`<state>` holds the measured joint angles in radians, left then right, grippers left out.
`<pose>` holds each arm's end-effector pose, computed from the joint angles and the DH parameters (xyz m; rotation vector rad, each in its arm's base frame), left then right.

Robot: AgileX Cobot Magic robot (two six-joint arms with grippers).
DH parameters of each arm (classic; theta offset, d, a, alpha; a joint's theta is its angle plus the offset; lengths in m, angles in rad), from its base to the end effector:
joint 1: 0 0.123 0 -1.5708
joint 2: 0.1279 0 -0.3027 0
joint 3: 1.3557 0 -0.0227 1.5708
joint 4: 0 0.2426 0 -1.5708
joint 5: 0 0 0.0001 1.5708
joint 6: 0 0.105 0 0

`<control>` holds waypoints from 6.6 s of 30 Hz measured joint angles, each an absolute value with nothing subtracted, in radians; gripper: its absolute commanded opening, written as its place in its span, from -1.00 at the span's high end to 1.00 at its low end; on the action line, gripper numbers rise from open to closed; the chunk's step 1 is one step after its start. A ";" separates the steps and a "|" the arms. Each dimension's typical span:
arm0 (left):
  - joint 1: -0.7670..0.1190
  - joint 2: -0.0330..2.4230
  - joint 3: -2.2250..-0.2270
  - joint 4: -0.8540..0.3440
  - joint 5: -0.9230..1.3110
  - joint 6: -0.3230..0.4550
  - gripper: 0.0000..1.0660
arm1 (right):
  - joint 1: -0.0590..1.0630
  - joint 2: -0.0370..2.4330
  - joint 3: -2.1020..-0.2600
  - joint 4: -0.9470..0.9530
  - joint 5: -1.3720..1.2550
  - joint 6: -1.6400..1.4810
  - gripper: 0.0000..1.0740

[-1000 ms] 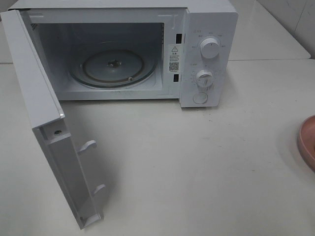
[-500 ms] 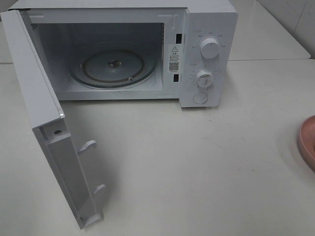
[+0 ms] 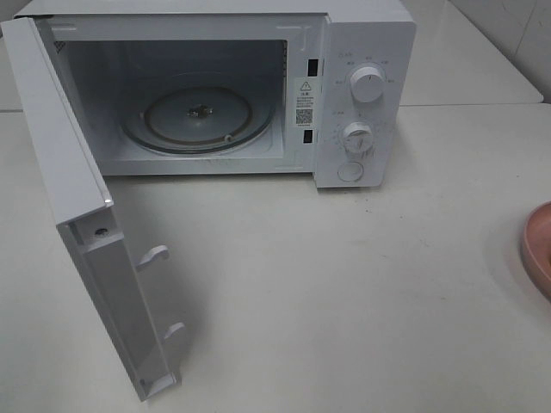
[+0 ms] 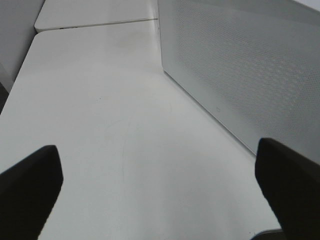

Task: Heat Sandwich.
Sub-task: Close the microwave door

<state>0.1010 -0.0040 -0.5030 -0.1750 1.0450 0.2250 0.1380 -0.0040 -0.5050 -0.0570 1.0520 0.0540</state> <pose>-0.0167 -0.0176 0.2703 0.1316 2.0052 -0.0007 -0.0173 -0.0077 0.2692 -0.0824 2.0240 0.0534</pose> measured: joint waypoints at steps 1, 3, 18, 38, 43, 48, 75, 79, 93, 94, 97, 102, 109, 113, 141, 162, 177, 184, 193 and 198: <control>0.101 -0.004 -0.503 -0.175 1.045 0.225 -0.90 | 0.138 -0.004 -0.505 -0.057 1.050 0.054 -0.42; 0.101 -0.004 -0.503 -0.175 1.045 0.225 -0.90 | 0.138 -0.004 -0.505 -0.057 1.050 0.054 -0.42; 0.101 -0.004 -0.503 -0.175 1.045 0.225 -0.90 | 0.138 -0.004 -0.505 -0.057 1.049 0.054 -0.42; 0.101 -0.004 -0.503 -0.175 1.045 0.225 -0.90 | 0.138 -0.004 -0.505 -0.057 1.048 0.054 -0.42; 0.101 -0.004 -0.503 -0.175 1.045 0.225 -0.90 | 0.138 -0.004 -0.505 -0.057 1.048 0.054 -0.42; 0.101 -0.004 -0.503 -0.175 1.045 0.225 -0.90 | 0.138 -0.004 -0.505 -0.057 1.048 0.054 -0.42; 0.101 0.196 -0.542 -0.201 0.884 0.225 -0.23 | 0.138 -0.004 -0.505 -0.057 1.048 0.054 -0.42; 0.101 0.271 -0.542 -0.201 0.825 0.225 0.15 | 0.138 -0.004 -0.505 -0.057 1.048 0.054 -0.42; 0.101 0.543 -0.458 -0.202 0.440 0.234 0.99 | 0.138 -0.004 -0.505 -0.057 1.048 0.054 -0.42; 0.101 0.558 -0.439 -0.202 0.399 0.241 0.99 | 0.138 -0.004 -0.505 -0.057 1.048 0.054 -0.42; 0.101 0.593 -0.389 -0.207 0.283 0.257 0.99 | 0.138 -0.004 -0.505 -0.057 1.048 0.054 -0.42; 0.101 0.658 -0.309 -0.209 0.073 0.275 0.99 | 0.138 -0.004 -0.505 -0.057 1.048 0.054 -0.42; 0.101 0.800 -0.232 -0.203 -0.259 0.278 0.99 | 0.138 -0.004 -0.505 -0.057 1.048 0.054 -0.42; 0.101 0.882 -0.222 -0.149 -0.361 0.230 0.99 | 0.138 -0.004 -0.505 -0.057 1.048 0.054 -0.42; -0.073 1.398 -0.279 0.384 -0.865 -0.120 0.99 | 0.138 -0.004 -0.505 -0.057 1.048 0.054 -0.42; -0.399 1.476 -0.371 -0.018 -0.846 0.062 0.99 | 0.138 -0.004 -0.505 -0.057 1.048 0.054 -0.42; -0.611 1.658 -0.581 -0.276 -0.839 0.185 0.99 | 0.138 -0.004 -0.505 -0.057 1.048 0.054 -0.42; -0.685 1.744 -0.697 -0.407 -0.839 0.253 0.99 | 0.138 -0.004 -0.505 -0.057 1.048 0.054 -0.42; -0.752 1.859 -0.858 -0.526 -0.839 0.327 0.99 | 0.138 -0.004 -0.505 -0.057 1.048 0.054 -0.42; -0.761 1.916 -0.950 -0.549 -0.808 0.333 0.99 | 0.138 -0.004 -0.505 -0.057 1.048 0.054 -0.42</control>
